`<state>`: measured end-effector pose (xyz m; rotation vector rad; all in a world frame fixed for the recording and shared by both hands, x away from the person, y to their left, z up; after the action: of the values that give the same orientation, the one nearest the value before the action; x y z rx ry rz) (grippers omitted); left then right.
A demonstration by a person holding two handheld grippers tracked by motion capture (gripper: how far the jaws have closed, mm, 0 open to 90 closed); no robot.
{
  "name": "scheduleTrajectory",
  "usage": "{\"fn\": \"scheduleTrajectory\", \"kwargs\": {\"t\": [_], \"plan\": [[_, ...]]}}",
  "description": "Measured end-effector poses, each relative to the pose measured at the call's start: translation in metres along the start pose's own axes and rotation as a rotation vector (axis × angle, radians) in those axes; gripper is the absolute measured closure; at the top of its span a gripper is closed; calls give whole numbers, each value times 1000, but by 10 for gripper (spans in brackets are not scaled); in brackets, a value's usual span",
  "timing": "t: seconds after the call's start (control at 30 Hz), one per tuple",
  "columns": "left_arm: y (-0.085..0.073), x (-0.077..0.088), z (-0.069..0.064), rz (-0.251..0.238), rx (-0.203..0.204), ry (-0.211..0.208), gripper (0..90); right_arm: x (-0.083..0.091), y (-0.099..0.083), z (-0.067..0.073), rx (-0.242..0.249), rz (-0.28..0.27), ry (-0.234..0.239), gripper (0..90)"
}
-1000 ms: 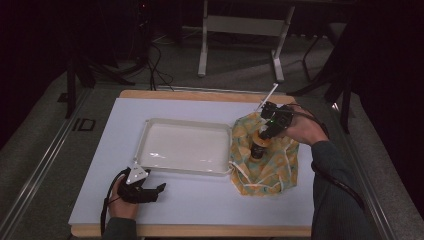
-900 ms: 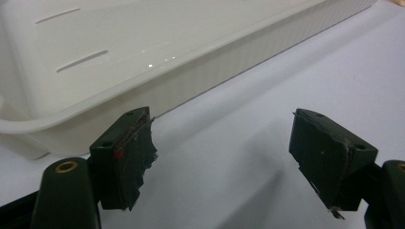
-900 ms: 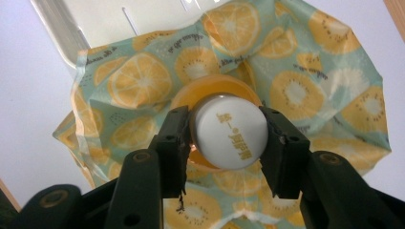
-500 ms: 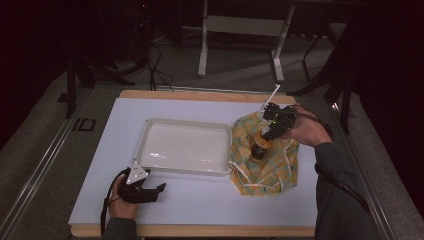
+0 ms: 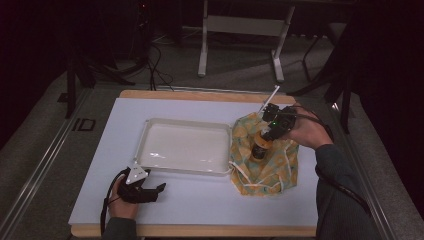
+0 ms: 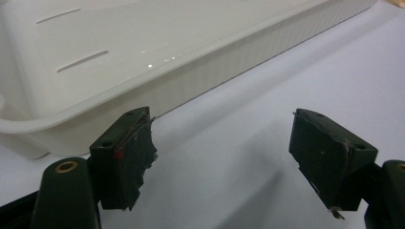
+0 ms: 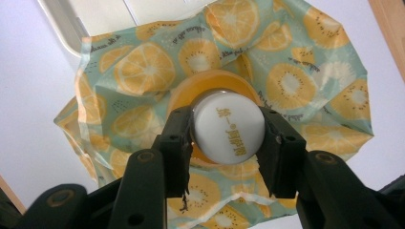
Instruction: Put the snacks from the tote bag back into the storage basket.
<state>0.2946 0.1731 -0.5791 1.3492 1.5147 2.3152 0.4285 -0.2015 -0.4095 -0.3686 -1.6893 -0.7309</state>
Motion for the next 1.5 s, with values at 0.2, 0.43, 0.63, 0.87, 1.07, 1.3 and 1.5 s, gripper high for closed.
{"fn": "scheduleTrajectory", "kwargs": {"t": [0.2,0.43,0.63,0.87,1.07,1.3,1.5], "plan": [[0,0,0,-2,0,1,233,13,2,1,4,-21,-9,590],[0,0,0,-2,0,1,233,34,7,2,20,-41,-38,590],[0,0,0,0,-1,3,233,47,11,3,29,-65,-40,590],[0,0,0,0,-1,1,233,58,17,6,35,-93,-38,590],[0,0,0,-1,0,0,233,66,26,15,61,-119,-43,590],[0,0,0,-2,0,-1,233,74,37,25,78,-150,-40,590],[0,1,0,-5,4,0,233,73,44,33,86,-148,-32,590]]}}
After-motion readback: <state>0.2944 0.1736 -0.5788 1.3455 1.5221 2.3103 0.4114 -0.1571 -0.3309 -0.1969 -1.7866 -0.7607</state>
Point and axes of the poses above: each handheld gripper's, and its own axes: x roughly backward along the jaws, y roughly out of its top, z roughly to its left, the point moved 6 cm from there along -x, roughly forward along the jaws, and after that the axes turned 12 degrees about -x, right-handed, at the moved point
